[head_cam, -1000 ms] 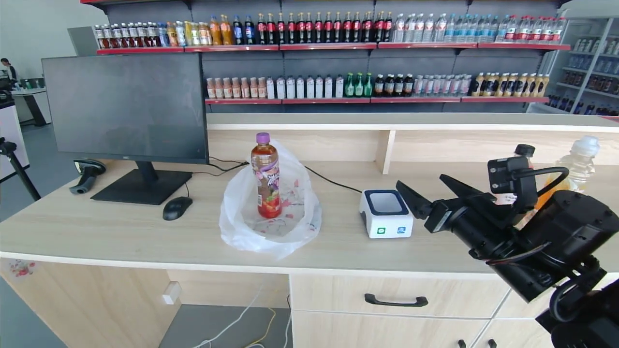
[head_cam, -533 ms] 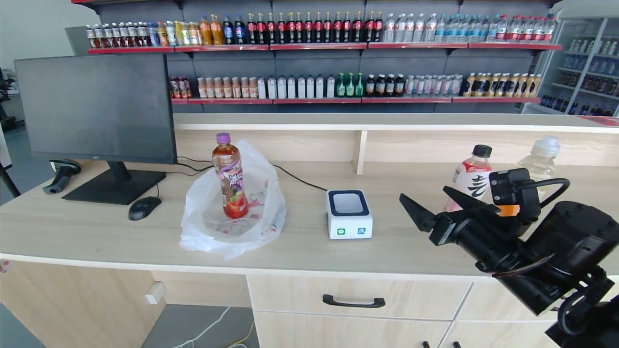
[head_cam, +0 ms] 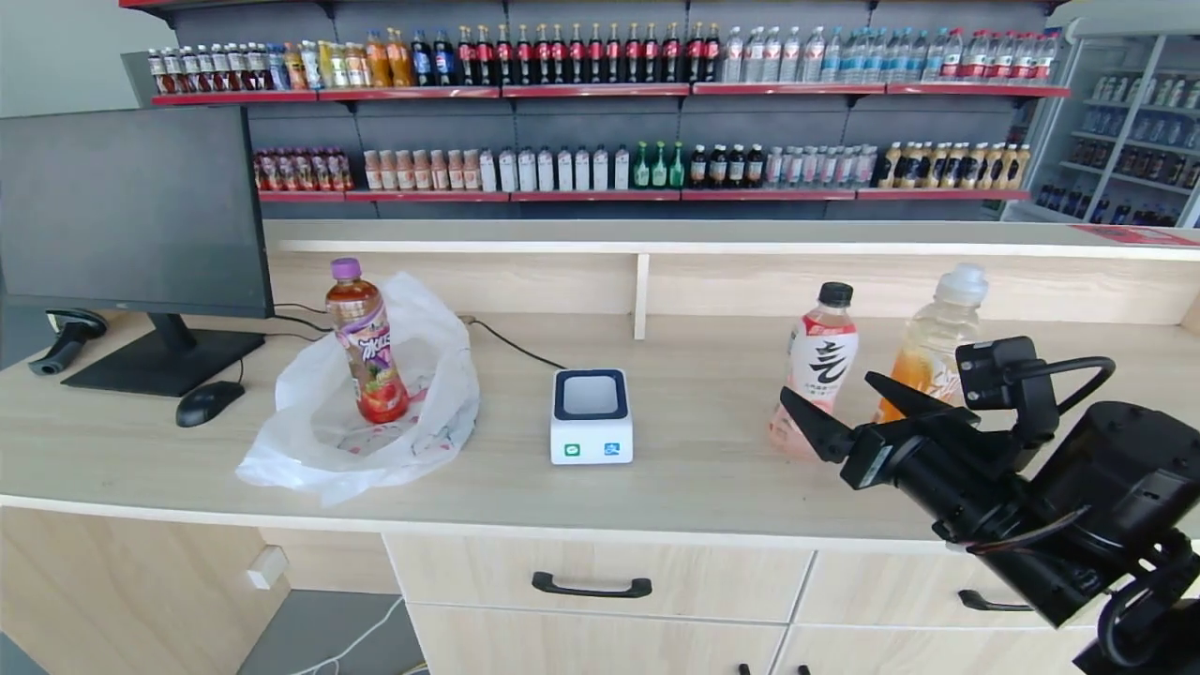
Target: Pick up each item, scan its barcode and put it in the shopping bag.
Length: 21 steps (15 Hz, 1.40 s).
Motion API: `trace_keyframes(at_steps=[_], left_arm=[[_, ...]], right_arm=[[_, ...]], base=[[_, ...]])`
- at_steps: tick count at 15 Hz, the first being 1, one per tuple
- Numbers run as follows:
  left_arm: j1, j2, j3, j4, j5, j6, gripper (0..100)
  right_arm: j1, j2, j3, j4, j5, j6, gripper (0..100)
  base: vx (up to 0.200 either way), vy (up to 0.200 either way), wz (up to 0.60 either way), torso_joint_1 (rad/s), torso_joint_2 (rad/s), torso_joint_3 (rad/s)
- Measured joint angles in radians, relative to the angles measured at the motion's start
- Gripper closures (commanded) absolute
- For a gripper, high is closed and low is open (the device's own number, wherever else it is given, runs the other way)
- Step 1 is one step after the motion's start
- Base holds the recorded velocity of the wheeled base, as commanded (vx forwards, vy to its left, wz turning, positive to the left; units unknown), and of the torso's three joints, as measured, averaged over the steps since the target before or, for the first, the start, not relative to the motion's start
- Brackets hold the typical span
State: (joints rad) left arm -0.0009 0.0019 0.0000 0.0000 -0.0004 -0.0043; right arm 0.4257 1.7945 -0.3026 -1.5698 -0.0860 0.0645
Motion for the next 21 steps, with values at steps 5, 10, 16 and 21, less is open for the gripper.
trace_keyframes(at_steps=[5,10,16,21], left_arm=[[-0.001,0.0,0.0,0.0,-0.001,0.001,0],[0.0,0.0,0.0,0.0,0.0,0.0,0],[0.0,0.0,0.0,0.0,0.0,-0.002,0],[0.001,0.0,0.0,-0.001,0.0,-0.005,0]], right_arm=[[0.007,-0.001,0.046,0.001,0.0,0.0,0],[0.022,0.01,0.072,0.001,-0.001,-0.002,0],[0.033,0.032,0.09,0.001,0.0,-0.001,0],[-0.001,0.102,0.009,0.0,-0.001,0.0,0]], base=[[0.0,0.0,0.0,0.0,0.0,0.0],[0.08,0.0,0.0,0.001,0.0,0.001],[0.0,0.0,0.0,0.0,0.0,0.0],[0.0,0.0,0.0,0.0,0.0,0.0]])
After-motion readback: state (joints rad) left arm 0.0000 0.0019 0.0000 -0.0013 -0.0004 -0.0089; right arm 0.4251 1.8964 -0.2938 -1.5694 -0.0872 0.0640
